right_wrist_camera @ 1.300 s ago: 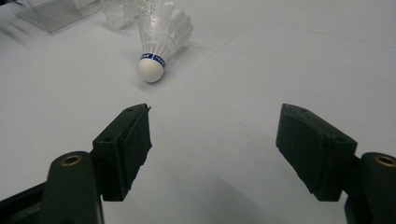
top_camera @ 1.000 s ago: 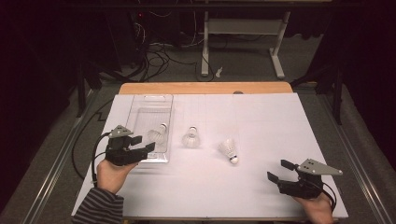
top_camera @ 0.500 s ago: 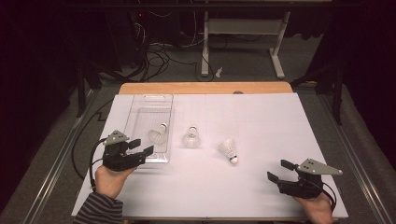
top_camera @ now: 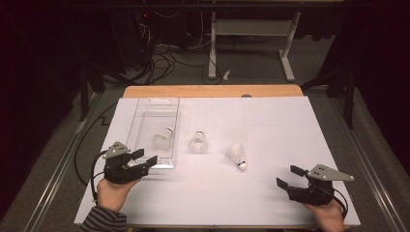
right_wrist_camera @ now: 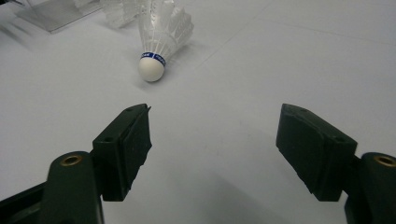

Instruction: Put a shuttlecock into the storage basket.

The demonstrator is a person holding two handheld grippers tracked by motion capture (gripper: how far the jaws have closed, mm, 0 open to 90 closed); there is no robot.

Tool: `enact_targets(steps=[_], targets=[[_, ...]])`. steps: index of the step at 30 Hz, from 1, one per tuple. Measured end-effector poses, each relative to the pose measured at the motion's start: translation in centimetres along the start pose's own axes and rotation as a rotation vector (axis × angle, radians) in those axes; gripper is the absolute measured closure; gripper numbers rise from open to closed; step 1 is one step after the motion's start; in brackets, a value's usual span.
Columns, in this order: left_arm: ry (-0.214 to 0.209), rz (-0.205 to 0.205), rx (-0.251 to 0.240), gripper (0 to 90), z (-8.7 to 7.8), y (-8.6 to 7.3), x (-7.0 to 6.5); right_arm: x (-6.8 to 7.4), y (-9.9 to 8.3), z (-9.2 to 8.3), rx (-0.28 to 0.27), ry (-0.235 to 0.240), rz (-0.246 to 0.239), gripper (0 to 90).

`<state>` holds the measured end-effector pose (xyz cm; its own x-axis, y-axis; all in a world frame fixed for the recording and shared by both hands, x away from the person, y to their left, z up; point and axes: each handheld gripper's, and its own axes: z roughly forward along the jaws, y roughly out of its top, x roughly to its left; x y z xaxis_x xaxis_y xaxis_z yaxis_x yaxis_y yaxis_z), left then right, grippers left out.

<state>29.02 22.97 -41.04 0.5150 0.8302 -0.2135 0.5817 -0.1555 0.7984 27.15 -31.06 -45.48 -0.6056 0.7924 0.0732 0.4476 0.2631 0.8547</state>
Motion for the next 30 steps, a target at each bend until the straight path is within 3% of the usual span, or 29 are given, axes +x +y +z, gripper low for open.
enact_targets(steps=[11, 30], targets=[[-0.013, 0.006, -0.011, 40.1, 0.0, -0.7, -0.3, 0.0, 0.0, 0.0, -0.002, -0.001, -0.001, 26.9], [-0.019, -0.023, -0.028, 39.8, -0.2, -2.1, 0.1, -0.1, 0.0, 0.0, -0.002, -0.006, 0.004, 26.9]])
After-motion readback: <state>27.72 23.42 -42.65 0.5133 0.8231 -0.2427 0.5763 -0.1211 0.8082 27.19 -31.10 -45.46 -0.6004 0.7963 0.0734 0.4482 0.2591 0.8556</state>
